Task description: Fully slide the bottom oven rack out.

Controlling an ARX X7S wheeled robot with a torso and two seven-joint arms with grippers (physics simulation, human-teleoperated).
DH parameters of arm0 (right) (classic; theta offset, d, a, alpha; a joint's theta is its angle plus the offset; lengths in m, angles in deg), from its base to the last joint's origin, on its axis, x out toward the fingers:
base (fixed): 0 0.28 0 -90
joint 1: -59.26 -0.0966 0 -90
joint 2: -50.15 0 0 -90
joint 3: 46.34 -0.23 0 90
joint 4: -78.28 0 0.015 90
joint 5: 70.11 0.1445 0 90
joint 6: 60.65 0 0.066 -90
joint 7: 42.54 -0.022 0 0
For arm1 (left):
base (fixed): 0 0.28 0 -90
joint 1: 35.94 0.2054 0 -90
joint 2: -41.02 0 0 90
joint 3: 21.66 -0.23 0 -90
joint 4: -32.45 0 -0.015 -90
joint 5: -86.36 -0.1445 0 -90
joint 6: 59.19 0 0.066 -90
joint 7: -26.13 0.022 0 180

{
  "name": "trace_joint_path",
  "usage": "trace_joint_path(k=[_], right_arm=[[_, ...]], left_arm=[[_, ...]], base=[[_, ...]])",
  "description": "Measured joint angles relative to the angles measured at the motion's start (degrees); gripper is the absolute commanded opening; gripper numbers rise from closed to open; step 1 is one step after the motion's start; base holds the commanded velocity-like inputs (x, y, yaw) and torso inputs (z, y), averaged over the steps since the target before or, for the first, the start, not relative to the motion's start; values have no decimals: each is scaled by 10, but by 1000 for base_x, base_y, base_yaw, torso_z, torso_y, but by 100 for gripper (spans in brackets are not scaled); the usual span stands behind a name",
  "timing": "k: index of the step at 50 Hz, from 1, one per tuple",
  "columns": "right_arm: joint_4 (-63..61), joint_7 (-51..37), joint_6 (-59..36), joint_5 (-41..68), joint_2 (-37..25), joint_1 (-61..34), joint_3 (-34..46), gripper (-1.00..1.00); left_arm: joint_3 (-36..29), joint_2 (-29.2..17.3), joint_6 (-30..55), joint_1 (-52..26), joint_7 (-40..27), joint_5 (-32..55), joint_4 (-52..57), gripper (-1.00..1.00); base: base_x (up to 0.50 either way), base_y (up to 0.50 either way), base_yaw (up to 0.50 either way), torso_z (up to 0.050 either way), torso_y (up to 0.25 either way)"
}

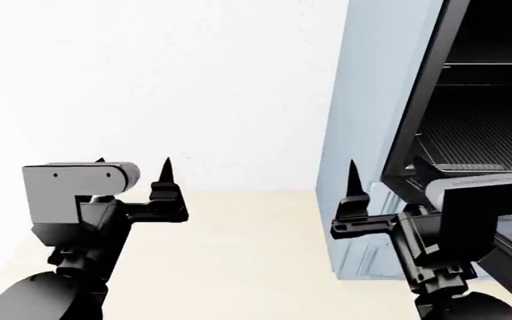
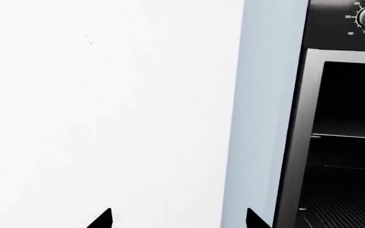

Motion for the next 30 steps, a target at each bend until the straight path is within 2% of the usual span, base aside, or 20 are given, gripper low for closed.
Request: trace_joint_path(k=[5, 11, 17, 23, 30], right_arm=[[-38, -59, -85, 115, -41, -67, -32, 100], [-60, -141, -188, 276, -78, -154, -89, 100], [-45, -263, -250, 461, -121, -233, -124, 100], [-16, -382, -268, 618, -168, -301, -121, 100], [21, -479, -265, 747, -216, -369, -92, 100]], left_arm=[[37, -46, 78, -80, -124, 183, 7, 100], [53, -95, 128, -158, -263, 376, -10, 100], [39, -146, 141, -228, -397, 548, -55, 100], [19, -193, 132, -287, -497, 677, -102, 100], [-4, -237, 119, -349, -567, 768, -144, 100]], base=[[0, 0, 0, 50, 0], [0, 0, 0, 47, 0], [0, 0, 0, 4, 0], [0, -33, 0, 0, 0], [-12, -396, 0, 0, 0]])
